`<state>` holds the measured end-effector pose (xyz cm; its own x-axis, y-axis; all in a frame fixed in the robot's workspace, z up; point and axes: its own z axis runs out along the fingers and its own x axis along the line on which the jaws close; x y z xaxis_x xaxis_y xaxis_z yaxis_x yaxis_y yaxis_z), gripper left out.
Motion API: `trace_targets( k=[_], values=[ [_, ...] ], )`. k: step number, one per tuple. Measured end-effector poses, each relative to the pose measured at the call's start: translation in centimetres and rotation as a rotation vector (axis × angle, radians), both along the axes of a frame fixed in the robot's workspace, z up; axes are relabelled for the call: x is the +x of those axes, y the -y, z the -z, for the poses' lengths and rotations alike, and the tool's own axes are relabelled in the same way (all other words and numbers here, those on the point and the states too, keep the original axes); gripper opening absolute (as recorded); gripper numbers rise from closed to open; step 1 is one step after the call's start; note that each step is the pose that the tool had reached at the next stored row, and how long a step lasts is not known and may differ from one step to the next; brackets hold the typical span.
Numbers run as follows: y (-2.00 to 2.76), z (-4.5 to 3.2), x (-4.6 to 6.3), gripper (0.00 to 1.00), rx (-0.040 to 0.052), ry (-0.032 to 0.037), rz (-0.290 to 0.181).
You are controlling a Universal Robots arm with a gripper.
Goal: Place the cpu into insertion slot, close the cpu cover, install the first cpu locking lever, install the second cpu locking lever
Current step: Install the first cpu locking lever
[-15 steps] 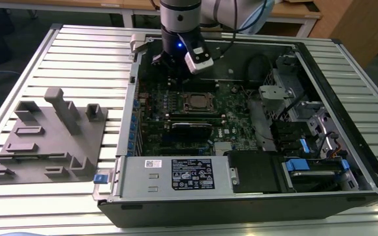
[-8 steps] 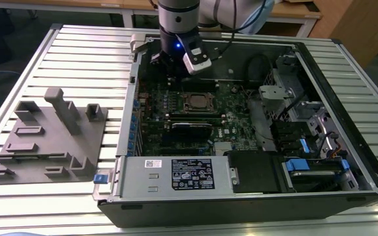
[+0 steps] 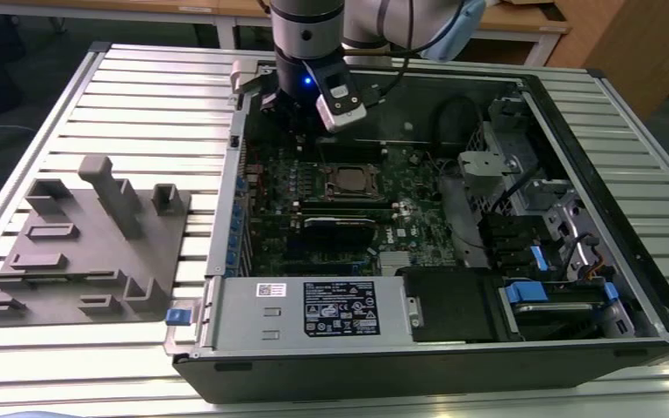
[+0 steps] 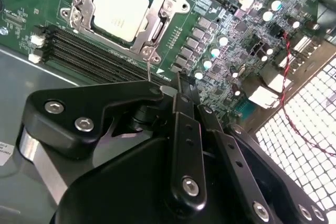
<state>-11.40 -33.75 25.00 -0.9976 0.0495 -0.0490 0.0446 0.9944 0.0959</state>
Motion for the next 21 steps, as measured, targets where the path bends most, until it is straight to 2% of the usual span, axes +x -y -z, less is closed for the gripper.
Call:
trace_targets(
  k=[1, 4, 5, 6, 8, 11, 12, 15, 18, 21],
  values=[
    [0.01, 0.0, 0.0, 0.1, 0.0064, 0.0, 0.0],
    [0.02, 0.0, -0.01, 0.1, 0.0575, 0.0, 0.0],
    [0.02, 0.0, -0.01, 0.1, 0.071, 0.0, 0.0],
    [0.03, -0.01, -0.01, 0.1, 0.0787, -0.0001, 0.0],
    [0.03, -0.01, -0.02, 0.1, 0.0822, -0.0001, 0.0],
    [0.05, 0.0, -0.16, 0.1, 0.0931, 0.0009, 0.0],
    [0.05, 0.0, -0.25, 0.1, 0.0996, 0.0013, 0.0],
    [0.06, 0.0, -0.36, 0.1, 0.1274, 0.0013, 0.0],
    [0.07, 0.0, -0.41, 0.1, 0.1479, 0.0015, 0.0],
    [0.07, 0.0, -0.41, 0.1, 0.152, 0.0015, 0.0]
  ],
)
